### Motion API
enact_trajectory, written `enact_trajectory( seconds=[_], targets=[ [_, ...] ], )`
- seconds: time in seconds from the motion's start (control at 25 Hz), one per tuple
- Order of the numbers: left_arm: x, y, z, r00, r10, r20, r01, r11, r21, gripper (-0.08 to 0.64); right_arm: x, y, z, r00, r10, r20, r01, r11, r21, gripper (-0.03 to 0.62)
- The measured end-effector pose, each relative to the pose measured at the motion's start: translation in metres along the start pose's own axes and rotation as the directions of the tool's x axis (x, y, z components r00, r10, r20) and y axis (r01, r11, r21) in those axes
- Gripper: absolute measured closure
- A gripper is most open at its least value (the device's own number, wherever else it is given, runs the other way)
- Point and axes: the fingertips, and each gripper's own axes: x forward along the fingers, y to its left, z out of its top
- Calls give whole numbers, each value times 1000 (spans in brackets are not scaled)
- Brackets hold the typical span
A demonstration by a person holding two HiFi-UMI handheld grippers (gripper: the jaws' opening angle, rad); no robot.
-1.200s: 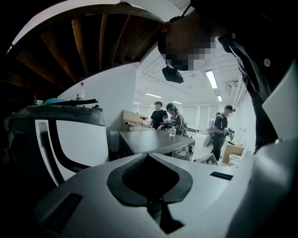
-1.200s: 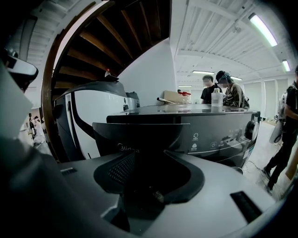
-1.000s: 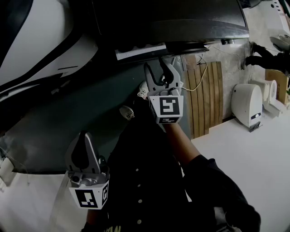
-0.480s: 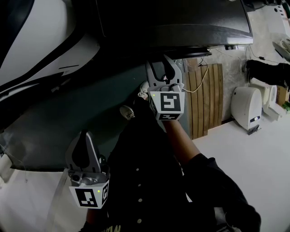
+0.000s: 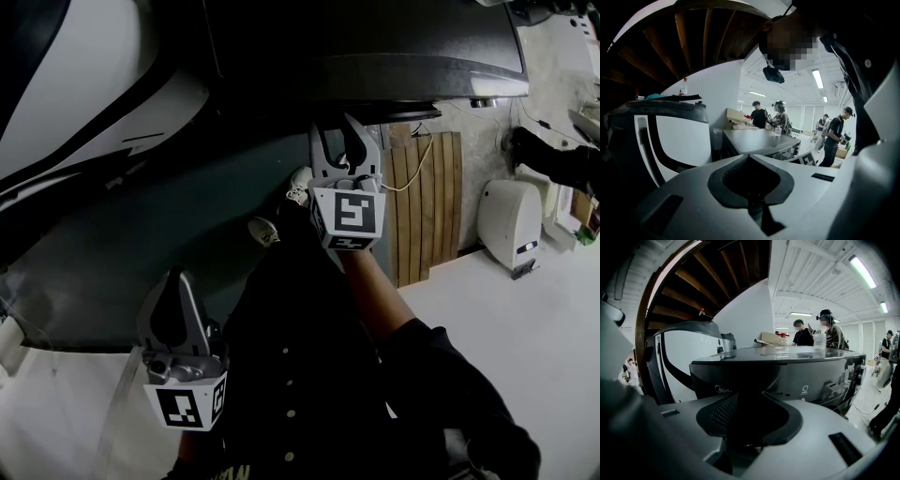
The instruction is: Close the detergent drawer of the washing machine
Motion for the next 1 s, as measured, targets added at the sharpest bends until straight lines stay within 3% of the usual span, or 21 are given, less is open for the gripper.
enact_trajectory(
  seconds=[0.44,1.0],
  targets=[
    [6,2,4,1000,-8,10,8,1000,0,552,1,-5,-2,998,-58,-11,58,998,15,443],
    [4,6,8,1000,20,13,-19,1000,-3,552,6,2,5,999,-25,-29,25,1000,0,413]
  ],
)
